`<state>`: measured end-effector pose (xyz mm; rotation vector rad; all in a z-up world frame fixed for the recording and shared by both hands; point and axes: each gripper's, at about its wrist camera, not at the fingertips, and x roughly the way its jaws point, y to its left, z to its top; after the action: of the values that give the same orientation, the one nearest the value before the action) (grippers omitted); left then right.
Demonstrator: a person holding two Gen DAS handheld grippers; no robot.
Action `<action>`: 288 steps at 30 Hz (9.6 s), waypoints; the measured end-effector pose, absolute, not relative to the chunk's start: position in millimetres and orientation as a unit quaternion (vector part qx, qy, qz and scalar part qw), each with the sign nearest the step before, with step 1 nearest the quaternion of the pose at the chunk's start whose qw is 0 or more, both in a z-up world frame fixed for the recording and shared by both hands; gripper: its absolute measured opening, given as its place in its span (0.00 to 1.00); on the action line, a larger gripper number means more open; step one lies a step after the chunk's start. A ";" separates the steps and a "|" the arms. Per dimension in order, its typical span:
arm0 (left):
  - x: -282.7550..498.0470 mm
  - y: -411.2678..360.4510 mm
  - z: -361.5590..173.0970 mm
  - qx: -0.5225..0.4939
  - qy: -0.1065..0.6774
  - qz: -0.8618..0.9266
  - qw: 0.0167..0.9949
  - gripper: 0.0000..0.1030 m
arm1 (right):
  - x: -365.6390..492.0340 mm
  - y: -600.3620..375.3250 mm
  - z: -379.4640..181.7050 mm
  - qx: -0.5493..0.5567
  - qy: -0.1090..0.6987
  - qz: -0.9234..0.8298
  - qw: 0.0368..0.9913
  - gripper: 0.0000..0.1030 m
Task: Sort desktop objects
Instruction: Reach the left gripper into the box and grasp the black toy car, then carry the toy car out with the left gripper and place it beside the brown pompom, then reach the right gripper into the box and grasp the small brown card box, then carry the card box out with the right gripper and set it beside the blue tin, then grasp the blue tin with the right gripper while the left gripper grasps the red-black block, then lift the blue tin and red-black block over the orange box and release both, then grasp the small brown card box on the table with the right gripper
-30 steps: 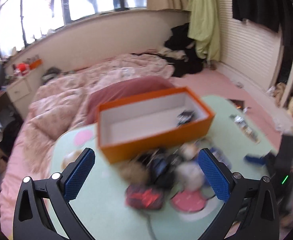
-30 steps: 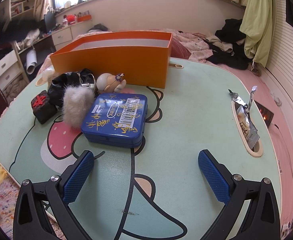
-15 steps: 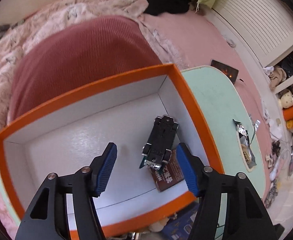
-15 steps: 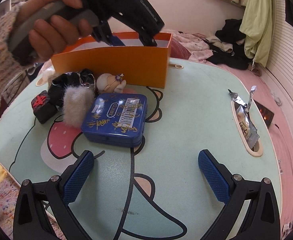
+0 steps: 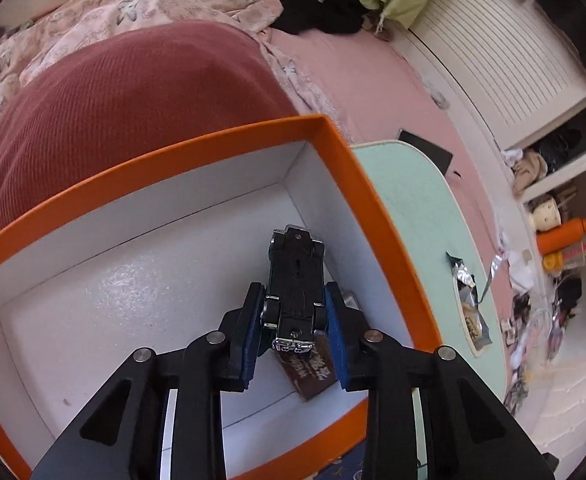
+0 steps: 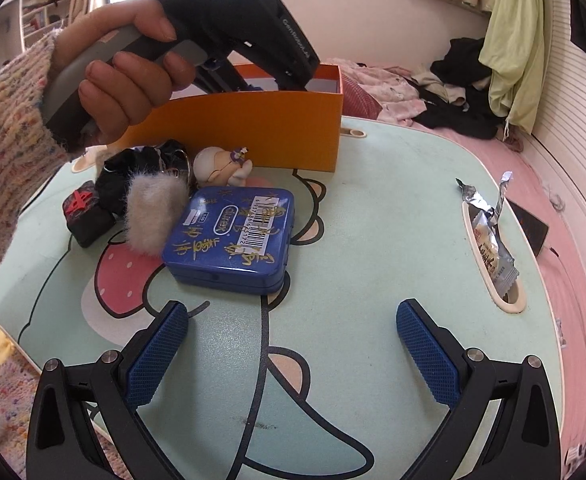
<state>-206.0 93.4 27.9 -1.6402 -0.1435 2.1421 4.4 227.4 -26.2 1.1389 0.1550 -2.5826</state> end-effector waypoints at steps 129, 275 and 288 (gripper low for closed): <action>33.8 -4.0 -9.7 -0.399 0.009 0.917 0.030 1.00 | -186.5 96.1 82.1 0.579 0.196 -0.789 0.062 0.01; -20.4 -11.3 60.1 -0.374 -0.062 0.922 0.076 0.78 | -26.7 194.7 45.6 0.320 0.041 -0.932 0.163 0.94; 10.9 1.4 -17.4 -0.428 0.010 0.903 0.024 1.00 | -14.3 198.1 -35.1 0.441 0.063 -0.886 0.130 1.00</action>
<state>10.9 1.4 -17.4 -1.3261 0.0323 2.7953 -14.3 198.1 -35.1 1.2815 0.1831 -2.5734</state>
